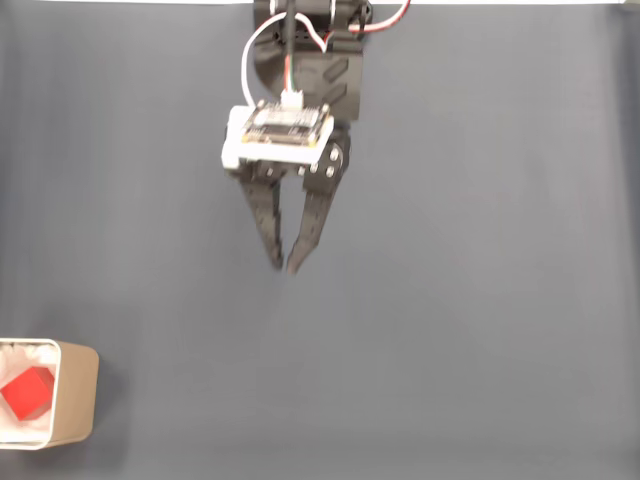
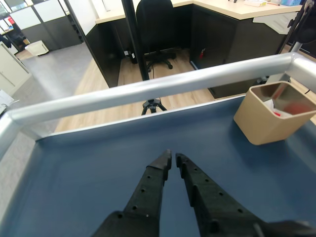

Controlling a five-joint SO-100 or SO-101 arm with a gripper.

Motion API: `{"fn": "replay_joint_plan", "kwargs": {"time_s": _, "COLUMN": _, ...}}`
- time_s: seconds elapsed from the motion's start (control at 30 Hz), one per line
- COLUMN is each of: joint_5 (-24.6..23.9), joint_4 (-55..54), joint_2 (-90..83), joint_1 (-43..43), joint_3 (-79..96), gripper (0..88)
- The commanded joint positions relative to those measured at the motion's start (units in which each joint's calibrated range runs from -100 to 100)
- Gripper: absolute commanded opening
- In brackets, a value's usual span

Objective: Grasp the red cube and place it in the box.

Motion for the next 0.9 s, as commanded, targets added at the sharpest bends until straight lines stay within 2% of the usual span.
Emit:
{"fn": "replay_joint_plan", "kwargs": {"time_s": 0.0, "joint_5": 0.83, "joint_4": -0.98, "joint_2": -12.67, "joint_1": -1.17, "joint_3": 11.94, "gripper": 0.0}}
{"fn": "replay_joint_plan", "kwargs": {"time_s": 0.17, "joint_5": 1.61, "joint_4": 3.53, "joint_2": -29.48, "joint_1": -2.67, "joint_3": 29.09, "gripper": 0.0}}
{"fn": "replay_joint_plan", "kwargs": {"time_s": 0.4, "joint_5": 2.0, "joint_4": 21.81, "joint_2": -43.69, "joint_1": -3.45, "joint_3": 41.23, "gripper": 0.0}}
{"fn": "replay_joint_plan", "kwargs": {"time_s": 0.57, "joint_5": 1.56, "joint_4": 37.79, "joint_2": -48.29, "joint_1": -5.01, "joint_3": 41.5, "gripper": 0.0}}
{"fn": "replay_joint_plan", "kwargs": {"time_s": 0.87, "joint_5": 2.2, "joint_4": 48.45, "joint_2": -48.46, "joint_1": -4.73, "joint_3": 41.5, "gripper": 0.0}}
